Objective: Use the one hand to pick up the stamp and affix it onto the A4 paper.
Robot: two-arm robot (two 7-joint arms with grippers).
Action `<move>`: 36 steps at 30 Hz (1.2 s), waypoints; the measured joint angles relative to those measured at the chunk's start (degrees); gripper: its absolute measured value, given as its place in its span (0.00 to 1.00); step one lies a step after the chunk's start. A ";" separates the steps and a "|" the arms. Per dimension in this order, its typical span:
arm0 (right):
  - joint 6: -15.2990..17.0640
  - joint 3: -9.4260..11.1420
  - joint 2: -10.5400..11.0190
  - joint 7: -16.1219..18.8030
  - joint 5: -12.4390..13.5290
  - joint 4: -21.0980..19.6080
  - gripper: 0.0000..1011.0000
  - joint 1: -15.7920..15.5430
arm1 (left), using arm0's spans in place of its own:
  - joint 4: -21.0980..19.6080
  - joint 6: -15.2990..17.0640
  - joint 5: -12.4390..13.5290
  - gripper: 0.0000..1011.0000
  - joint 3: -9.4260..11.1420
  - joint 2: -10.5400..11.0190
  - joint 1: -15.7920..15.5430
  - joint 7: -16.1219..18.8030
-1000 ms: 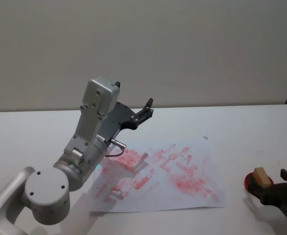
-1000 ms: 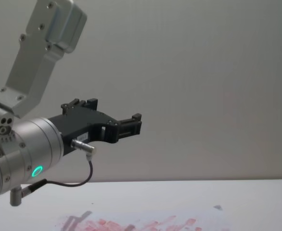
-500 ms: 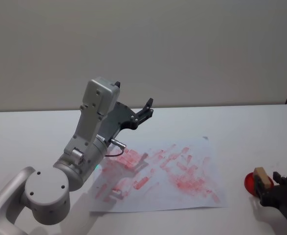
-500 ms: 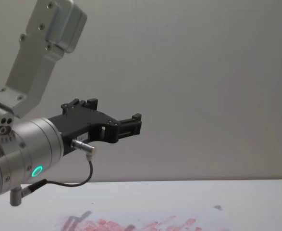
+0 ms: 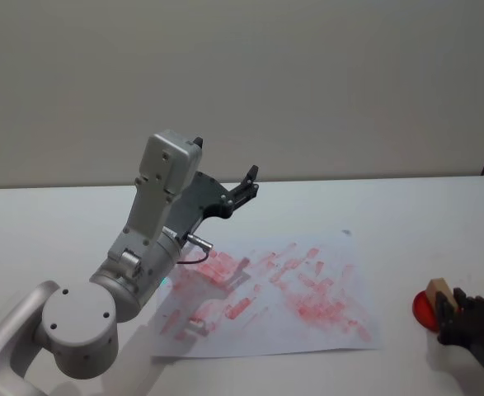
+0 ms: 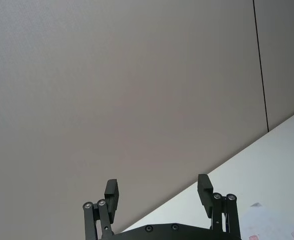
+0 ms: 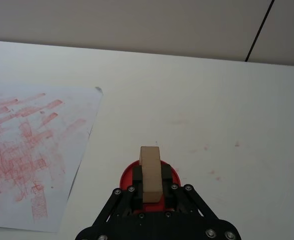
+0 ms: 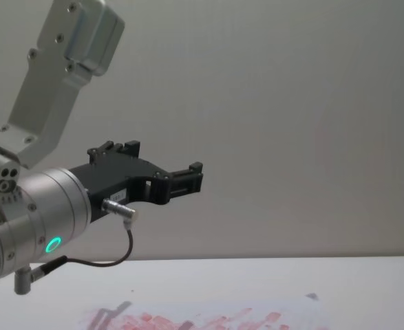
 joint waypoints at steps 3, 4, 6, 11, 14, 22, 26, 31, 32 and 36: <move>-0.34 -0.04 0.05 0.80 -0.73 0.00 0.20 0.34 | 0.00 0.00 0.00 0.99 0.00 0.00 0.00 0.00; -0.84 -0.14 0.08 1.84 -1.63 0.00 0.20 0.87 | 0.00 0.00 0.00 0.99 0.00 0.00 0.00 0.00; -1.19 -0.20 0.09 2.58 -2.19 0.00 0.20 1.30 | 0.00 0.00 0.00 0.99 0.00 0.00 0.00 0.00; -2.55 -0.47 -0.08 5.77 -4.30 0.19 0.20 3.07 | 0.00 0.00 0.00 0.99 0.00 0.00 0.00 0.00; -3.27 -0.65 -0.27 7.44 -5.19 0.49 0.20 4.02 | 0.00 0.00 0.00 0.99 0.00 0.00 0.00 0.00; -5.64 -1.34 -1.47 14.08 -7.16 2.49 0.20 7.89 | 0.00 0.00 0.00 0.99 0.00 0.00 0.00 0.00; -6.27 -1.59 -2.05 16.84 -7.35 3.63 0.20 9.34 | 0.00 0.00 0.00 0.99 0.00 0.00 0.00 0.00; -6.59 -2.06 -3.18 21.74 -7.11 6.34 0.20 12.08 | 0.00 0.00 0.00 0.99 0.00 0.00 0.00 0.00; -6.46 -2.18 -3.47 22.97 -6.93 7.05 0.20 12.76 | 0.00 0.00 0.00 0.99 0.00 0.00 0.00 0.00; -5.63 -2.49 -4.17 25.89 -6.46 9.07 0.20 14.43 | 0.00 0.00 0.00 0.99 0.00 0.00 0.00 0.00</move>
